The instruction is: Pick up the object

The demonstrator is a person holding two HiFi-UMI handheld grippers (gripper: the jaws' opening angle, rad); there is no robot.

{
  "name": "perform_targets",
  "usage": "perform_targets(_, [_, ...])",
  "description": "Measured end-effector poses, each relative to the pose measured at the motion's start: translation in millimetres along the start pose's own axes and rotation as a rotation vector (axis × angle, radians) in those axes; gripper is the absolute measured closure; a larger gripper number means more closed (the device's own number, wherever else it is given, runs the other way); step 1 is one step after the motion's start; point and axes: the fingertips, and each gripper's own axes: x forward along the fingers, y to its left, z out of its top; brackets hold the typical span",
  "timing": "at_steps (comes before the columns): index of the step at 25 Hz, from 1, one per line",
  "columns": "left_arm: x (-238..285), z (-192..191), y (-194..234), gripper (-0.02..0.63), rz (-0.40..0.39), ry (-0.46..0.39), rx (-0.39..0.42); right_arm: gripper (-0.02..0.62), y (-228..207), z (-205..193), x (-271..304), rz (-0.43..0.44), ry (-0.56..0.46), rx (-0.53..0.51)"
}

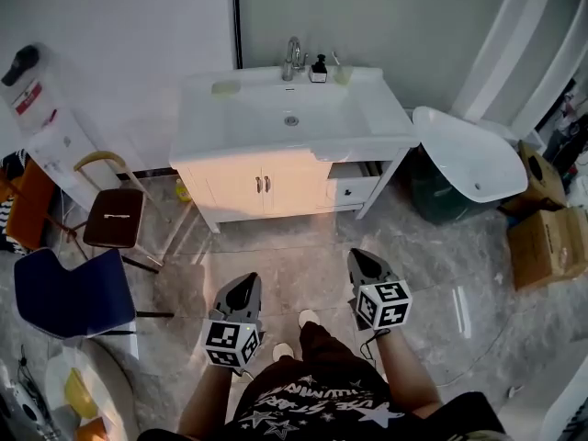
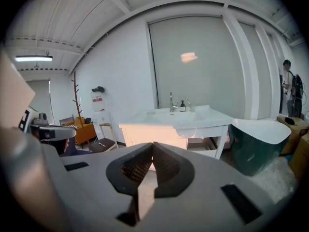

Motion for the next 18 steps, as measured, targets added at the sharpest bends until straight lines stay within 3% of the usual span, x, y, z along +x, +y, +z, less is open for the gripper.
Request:
perform_targets(9, [-19, -4, 13, 0.589, 0.023, -0.006, 0.015, 0.571, 10, 8, -3, 0.010, -0.087, 0.077])
perform_targets(12, [-25, -2, 18, 0.589, 0.035, -0.010, 0.011, 0.446, 18, 7, 4, 0.042, -0.073, 0.077])
perform_targets(18, [-12, -7, 31, 0.589, 0.061, 0.020, 0.010, 0.367, 19, 5, 36, 0.093, -0.039, 0.096])
